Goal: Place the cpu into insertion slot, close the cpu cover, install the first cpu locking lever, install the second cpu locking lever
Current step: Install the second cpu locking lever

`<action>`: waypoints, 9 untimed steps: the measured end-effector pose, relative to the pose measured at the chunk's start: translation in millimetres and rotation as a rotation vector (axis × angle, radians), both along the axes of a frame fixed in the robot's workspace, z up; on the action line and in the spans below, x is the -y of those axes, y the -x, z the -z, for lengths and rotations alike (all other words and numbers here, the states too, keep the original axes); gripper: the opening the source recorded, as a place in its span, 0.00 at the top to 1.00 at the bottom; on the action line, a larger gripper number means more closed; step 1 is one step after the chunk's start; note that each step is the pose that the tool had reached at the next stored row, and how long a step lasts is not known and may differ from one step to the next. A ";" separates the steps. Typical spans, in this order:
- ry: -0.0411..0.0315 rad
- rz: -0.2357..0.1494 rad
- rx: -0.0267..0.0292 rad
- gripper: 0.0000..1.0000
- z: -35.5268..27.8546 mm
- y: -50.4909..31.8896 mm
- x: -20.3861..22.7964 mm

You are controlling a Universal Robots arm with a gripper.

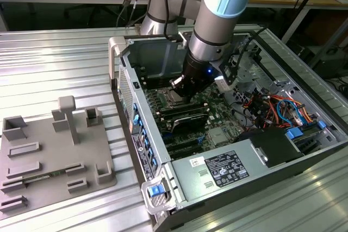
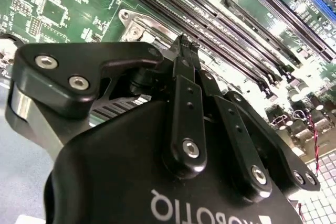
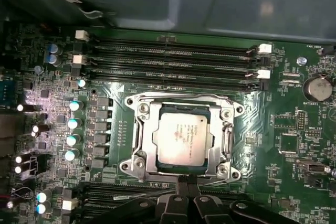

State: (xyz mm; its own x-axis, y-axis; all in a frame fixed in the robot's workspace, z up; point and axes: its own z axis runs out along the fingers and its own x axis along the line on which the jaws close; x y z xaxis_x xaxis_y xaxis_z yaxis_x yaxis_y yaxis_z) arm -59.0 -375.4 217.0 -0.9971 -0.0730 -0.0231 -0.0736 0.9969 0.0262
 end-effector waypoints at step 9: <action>0.0001 0.002 -0.0371 0.89 4.4 38.0 0.0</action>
